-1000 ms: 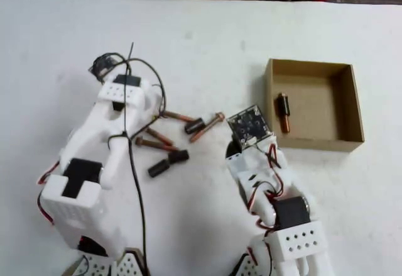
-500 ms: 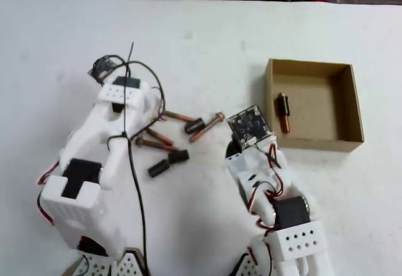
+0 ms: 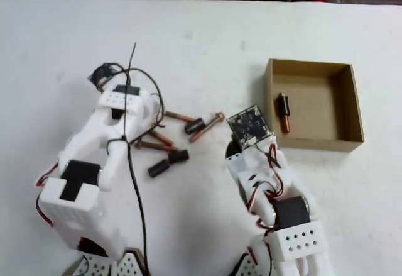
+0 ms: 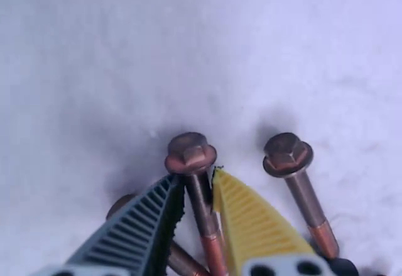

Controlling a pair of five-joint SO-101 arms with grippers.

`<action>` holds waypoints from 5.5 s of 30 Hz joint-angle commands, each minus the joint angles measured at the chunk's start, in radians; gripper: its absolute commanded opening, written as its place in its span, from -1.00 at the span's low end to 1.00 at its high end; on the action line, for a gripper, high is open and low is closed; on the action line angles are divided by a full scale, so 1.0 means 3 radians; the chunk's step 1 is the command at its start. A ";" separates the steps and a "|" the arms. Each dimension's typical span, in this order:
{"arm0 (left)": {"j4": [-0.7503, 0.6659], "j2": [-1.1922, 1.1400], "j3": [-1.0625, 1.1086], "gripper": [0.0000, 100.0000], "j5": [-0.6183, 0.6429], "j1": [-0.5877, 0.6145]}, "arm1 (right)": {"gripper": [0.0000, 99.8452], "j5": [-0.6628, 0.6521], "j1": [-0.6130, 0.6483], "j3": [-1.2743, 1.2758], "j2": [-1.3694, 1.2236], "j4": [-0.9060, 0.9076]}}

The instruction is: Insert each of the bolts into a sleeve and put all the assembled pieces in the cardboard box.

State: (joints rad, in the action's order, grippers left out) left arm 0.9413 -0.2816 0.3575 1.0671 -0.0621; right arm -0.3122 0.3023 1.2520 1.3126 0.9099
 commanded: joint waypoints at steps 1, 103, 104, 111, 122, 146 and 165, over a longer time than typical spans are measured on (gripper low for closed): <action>-0.0097 -0.0018 0.0026 -0.79 0.0000 -0.0033 | -0.97 0.0005 -0.0028 -0.0031 0.0059 -0.0074; -0.0138 -0.0606 -0.1095 -0.90 -0.2905 0.0826 | -0.97 0.0000 -0.0028 0.0005 0.0059 -0.0069; -0.0133 -0.0606 -0.1089 -0.91 -0.3089 0.0826 | -0.97 0.0000 -0.0028 0.0005 0.0059 -0.0069; 0.0133 -0.0606 -0.1120 -0.91 -0.4225 0.0816 | -0.97 0.0000 -0.0028 0.0005 0.0059 -0.0069; 0.0317 -0.0591 -0.1110 -0.91 -0.4577 0.0724 | -0.97 0.0000 -0.0028 0.0005 0.0059 -0.0069; 0.0762 -0.0335 -0.1248 -0.94 -0.4230 0.0724 | -0.97 0.0000 -0.0028 0.0005 0.0059 -0.0074; 0.1304 0.2013 -0.0389 -0.95 -0.4613 0.0616 | -0.97 0.0031 0.0437 0.0184 0.0059 -0.0381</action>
State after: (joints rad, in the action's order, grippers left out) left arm 1.3019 0.1266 0.2102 -0.3076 0.1389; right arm -0.3122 0.4005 1.3149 1.3126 0.8470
